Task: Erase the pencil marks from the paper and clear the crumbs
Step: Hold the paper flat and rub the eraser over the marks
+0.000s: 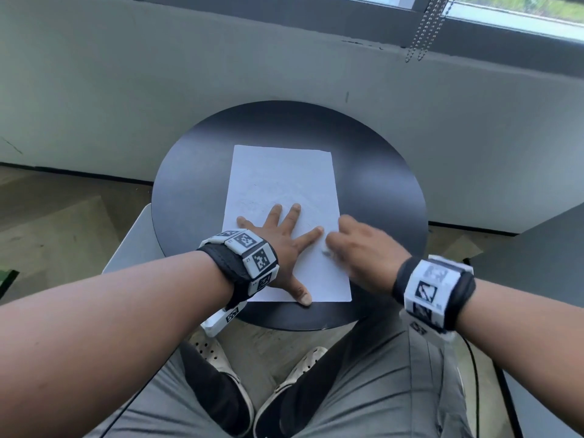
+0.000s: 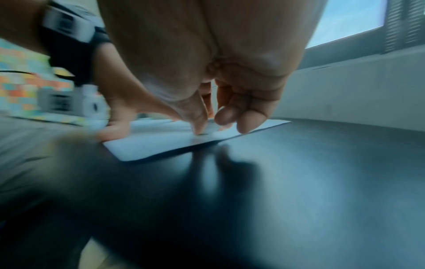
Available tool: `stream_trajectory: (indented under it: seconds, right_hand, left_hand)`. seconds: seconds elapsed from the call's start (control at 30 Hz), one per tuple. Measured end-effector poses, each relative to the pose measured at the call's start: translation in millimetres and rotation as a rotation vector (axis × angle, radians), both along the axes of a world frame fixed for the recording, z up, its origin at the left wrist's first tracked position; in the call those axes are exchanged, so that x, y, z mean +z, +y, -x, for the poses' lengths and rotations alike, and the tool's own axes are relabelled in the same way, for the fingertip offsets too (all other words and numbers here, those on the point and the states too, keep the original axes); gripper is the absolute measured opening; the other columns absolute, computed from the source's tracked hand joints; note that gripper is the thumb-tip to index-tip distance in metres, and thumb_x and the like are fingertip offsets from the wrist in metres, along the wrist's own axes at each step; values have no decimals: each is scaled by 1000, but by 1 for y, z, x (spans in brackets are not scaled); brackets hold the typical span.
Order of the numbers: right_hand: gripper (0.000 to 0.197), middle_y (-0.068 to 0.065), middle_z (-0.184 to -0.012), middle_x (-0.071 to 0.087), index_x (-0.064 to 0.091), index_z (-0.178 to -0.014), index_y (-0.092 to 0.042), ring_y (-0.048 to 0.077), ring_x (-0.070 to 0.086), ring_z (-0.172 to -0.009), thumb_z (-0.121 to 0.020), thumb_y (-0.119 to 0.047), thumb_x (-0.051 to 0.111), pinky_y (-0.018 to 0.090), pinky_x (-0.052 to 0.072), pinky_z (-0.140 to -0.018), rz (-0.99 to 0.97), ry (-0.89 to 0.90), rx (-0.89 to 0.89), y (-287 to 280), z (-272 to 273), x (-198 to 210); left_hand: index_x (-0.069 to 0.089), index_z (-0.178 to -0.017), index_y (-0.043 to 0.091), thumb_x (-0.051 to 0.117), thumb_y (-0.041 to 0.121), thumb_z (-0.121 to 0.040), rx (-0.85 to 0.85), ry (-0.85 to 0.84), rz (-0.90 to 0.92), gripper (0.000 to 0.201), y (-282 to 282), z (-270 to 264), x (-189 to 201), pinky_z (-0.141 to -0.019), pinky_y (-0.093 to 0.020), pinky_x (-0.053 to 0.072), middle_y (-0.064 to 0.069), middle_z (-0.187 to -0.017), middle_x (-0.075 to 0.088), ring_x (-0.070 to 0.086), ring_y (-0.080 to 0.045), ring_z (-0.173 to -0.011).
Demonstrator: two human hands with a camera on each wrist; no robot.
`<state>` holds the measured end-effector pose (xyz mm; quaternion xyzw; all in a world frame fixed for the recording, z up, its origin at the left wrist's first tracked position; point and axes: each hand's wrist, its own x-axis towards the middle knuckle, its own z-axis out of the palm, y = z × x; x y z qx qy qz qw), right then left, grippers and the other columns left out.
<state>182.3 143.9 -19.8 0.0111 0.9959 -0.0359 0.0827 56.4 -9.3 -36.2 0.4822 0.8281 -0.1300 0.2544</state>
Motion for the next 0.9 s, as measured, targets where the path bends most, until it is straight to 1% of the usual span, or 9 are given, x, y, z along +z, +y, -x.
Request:
stream_trajectory:
  seconds: [0.13,0.2,0.3,0.37,0.43,0.5,0.6,0.77,0.9]
  right_hand:
    - [13,3,-90,42,57,-100,-18,19,36,-66,-87,-20,56,34,42,-52,63,-94,255,-14,-23,-2]
    - [15,3,-94,43,57,-103,-18,23,47,-70,-90,-27,57,36,48,-59,40,-72,97,2,-7,2]
    - [18,3,-98,39,51,-100,-14,29,55,-81,-97,-31,46,40,48,-67,-40,-3,-155,12,13,5]
    - [14,7,-103,45,50,-102,-14,29,56,-82,-93,-25,51,37,45,-62,-45,-2,-38,-6,12,3]
    - [22,10,-105,51,51,-100,-16,28,58,-72,-81,-19,62,32,42,-51,-11,-71,171,-27,-1,1]
    - [25,5,-103,49,52,-100,-19,23,51,-65,-78,-19,64,29,35,-47,-35,-92,212,-24,-4,1]
    - [25,-2,-102,40,52,-113,-23,18,38,-68,-88,-23,56,36,45,-56,-66,-93,80,-7,6,5]
    - [23,-6,-97,38,52,-109,-25,23,50,-72,-97,-43,44,41,49,-70,19,-119,29,-2,4,0]
    - [29,-1,-99,43,52,-104,-20,29,56,-80,-98,-46,40,41,48,-74,8,-71,-122,-7,7,-1]
  left_hand:
    - [-22,-148,56,65,95,-49,13,-14,-1,137,2,-1,0,-102,-85,13,2,-161,-37,-25,-35,-151]
    - [-22,-148,55,65,95,-49,8,-6,5,137,1,-1,1,-102,-85,14,2,-161,-36,-25,-35,-151]
    - [-21,-148,56,64,96,-48,10,3,-8,138,0,0,0,-102,-85,14,2,-162,-34,-24,-34,-152]
    - [-20,-149,56,65,96,-48,16,-7,-15,138,-2,1,0,-102,-86,12,3,-163,-34,-24,-33,-152]
    - [-19,-150,56,65,95,-49,19,-16,-26,136,-3,1,1,-102,-85,9,2,-163,-33,-24,-33,-152]
    - [-17,-151,54,64,95,-50,13,-15,-40,135,-5,-2,2,-105,-84,7,1,-164,-31,-23,-33,-152]
    - [-11,-153,51,57,98,-53,7,-2,-86,130,-11,0,1,-111,-77,8,-1,-166,-24,-17,-33,-153]
    - [-9,-155,50,52,97,-62,-63,-22,-84,120,-29,19,5,-116,-70,8,6,-167,-24,-16,-22,-155]
    - [-14,-154,50,56,95,-61,-43,-13,-80,124,-31,16,0,-115,-71,7,5,-166,-27,-19,-25,-154]
